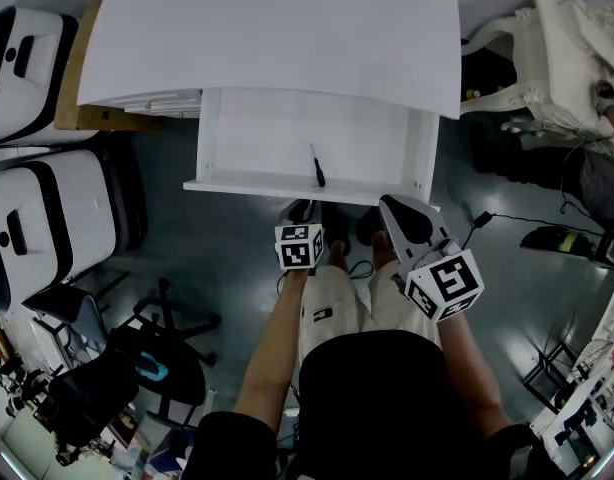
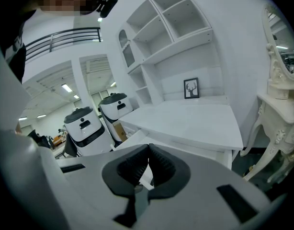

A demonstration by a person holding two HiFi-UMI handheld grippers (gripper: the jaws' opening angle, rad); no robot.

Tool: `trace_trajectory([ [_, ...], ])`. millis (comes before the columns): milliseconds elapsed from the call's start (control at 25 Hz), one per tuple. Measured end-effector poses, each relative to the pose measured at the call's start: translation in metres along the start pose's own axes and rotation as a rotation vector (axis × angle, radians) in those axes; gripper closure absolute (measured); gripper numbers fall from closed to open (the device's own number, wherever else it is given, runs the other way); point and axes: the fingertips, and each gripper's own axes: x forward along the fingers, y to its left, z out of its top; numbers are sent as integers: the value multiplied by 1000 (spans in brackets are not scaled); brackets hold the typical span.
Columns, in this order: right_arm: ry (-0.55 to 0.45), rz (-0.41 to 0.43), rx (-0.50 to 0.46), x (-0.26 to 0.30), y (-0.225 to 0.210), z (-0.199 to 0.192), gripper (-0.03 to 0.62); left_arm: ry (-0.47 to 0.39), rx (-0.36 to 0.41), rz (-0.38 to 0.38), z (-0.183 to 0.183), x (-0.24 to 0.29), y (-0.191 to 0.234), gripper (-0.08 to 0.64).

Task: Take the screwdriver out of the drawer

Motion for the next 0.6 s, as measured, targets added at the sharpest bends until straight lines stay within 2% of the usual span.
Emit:
trace_trajectory([
  [200, 19, -6, -9, -1, 3, 0, 575, -32, -14, 7, 2, -3, 2, 474],
  [400, 25, 2, -17, -5, 4, 1, 575, -18, 66, 49, 1, -8, -2, 472],
  [600, 23, 20, -24, -6, 2, 6, 575, -46, 51, 80, 6, -24, -4, 483],
])
